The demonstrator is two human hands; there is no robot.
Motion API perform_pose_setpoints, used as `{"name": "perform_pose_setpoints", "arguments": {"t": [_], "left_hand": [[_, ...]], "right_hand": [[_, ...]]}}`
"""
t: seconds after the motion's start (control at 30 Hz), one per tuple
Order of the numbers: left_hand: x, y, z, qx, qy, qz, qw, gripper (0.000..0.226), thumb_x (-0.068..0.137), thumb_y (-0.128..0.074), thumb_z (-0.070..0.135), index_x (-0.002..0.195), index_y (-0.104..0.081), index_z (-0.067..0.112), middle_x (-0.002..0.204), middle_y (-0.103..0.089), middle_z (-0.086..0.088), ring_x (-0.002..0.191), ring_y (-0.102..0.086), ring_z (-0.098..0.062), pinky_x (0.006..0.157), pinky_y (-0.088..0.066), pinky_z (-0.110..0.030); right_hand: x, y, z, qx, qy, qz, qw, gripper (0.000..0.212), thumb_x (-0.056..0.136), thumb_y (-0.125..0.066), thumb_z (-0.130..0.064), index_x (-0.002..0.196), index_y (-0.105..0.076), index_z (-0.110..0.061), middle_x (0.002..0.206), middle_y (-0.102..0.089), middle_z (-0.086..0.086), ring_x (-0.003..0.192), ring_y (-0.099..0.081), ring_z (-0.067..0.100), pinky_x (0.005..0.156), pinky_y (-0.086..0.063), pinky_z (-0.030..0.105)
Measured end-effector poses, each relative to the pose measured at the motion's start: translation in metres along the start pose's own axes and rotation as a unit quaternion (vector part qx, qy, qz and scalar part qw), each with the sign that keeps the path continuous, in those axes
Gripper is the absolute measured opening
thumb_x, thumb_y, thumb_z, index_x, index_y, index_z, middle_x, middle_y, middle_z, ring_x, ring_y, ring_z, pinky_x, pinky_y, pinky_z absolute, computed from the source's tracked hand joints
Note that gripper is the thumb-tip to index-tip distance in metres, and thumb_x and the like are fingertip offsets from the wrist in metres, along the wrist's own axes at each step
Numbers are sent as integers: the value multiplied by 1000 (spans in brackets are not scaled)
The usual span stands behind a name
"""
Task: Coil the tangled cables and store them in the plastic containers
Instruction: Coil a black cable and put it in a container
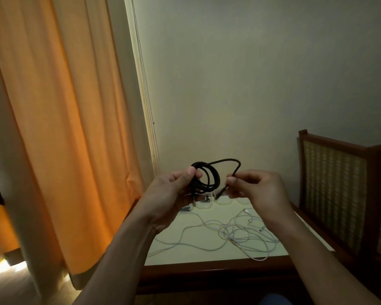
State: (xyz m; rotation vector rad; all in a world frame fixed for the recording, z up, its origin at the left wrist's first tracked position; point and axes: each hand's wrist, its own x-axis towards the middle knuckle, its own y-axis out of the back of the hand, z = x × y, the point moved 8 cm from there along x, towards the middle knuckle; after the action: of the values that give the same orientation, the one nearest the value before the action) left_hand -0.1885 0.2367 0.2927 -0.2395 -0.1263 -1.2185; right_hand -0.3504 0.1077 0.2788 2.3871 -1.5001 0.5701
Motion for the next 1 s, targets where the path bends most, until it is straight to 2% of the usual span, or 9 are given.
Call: {"name": "perform_pose_setpoints", "arguments": {"t": [0.1,0.17,0.27,0.43,0.53,0.6,0.73,0.9,1.0], "left_hand": [[-1,-6,-4,16,4,-11,1000,28,92,-60,29,97,-72,4,89,-75,-10,86,-71,-20,74,-60,-29],[-1,-7,-5,21,4,-14,1000,30,88,-62,31,96,-73,5,97,-73,-15,92,-68,-25,78,-59,-31],[-1,-9,-3,19,2,-23,1000,28,89,-62,32,92,-75,8,104,-73,-21,95,-67,-27,79,-59,-31],[-5,-19,-1,-1,-1,-55,998,27,92,-59,31,92,-71,6,99,-74,-15,88,-70,-19,74,-59,-28],[-6,-25,-1,5,-10,-75,997,27,93,-56,33,89,-69,9,101,-74,-14,89,-68,-16,79,-52,-32],[-7,-25,-1,19,-14,-71,997,28,91,-57,35,83,-70,13,104,-73,-18,91,-66,-18,85,-49,-35],[-9,-28,1,37,-21,-79,996,27,92,-56,36,77,-70,18,116,-71,-20,98,-67,-18,88,-50,-35],[-8,-27,4,32,-30,-78,996,25,92,-57,34,80,-71,16,125,-60,-33,105,-58,-31,90,-45,-41],[-3,-20,1,61,-38,-59,996,29,92,-57,36,89,-71,11,123,-66,-27,113,-64,-37,103,-47,-53]], "right_hand": [[0,-3,-4,179,-43,27,983,16,88,-72,-6,100,-73,4,85,-75,22,78,-75,33,75,-61,35],[0,-8,-7,248,-64,21,966,20,88,-70,-6,102,-71,7,86,-74,22,77,-74,29,69,-60,28],[-1,-17,-8,310,-98,-11,946,17,89,-68,-6,100,-69,7,79,-73,17,72,-72,22,66,-60,26],[-7,-25,-2,302,-121,-54,944,22,90,-68,-8,106,-67,7,84,-71,13,77,-70,21,77,-60,33],[-11,-31,-1,339,-129,-68,929,24,89,-67,-7,108,-66,8,89,-72,15,80,-71,19,74,-61,29],[-14,-36,-1,375,-146,-78,912,19,87,-67,-9,101,-68,5,90,-72,15,82,-72,19,74,-61,30],[-17,-37,1,401,-159,-63,900,12,89,-65,-8,95,-70,2,90,-72,16,83,-73,21,72,-62,31],[-19,-39,-1,418,-160,-62,892,14,88,-65,-7,97,-70,3,92,-72,16,82,-72,19,71,-62,28],[-25,-41,-3,349,-160,-99,918,16,92,-61,-9,95,-74,-2,92,-72,14,83,-68,19,73,-58,30]]}}
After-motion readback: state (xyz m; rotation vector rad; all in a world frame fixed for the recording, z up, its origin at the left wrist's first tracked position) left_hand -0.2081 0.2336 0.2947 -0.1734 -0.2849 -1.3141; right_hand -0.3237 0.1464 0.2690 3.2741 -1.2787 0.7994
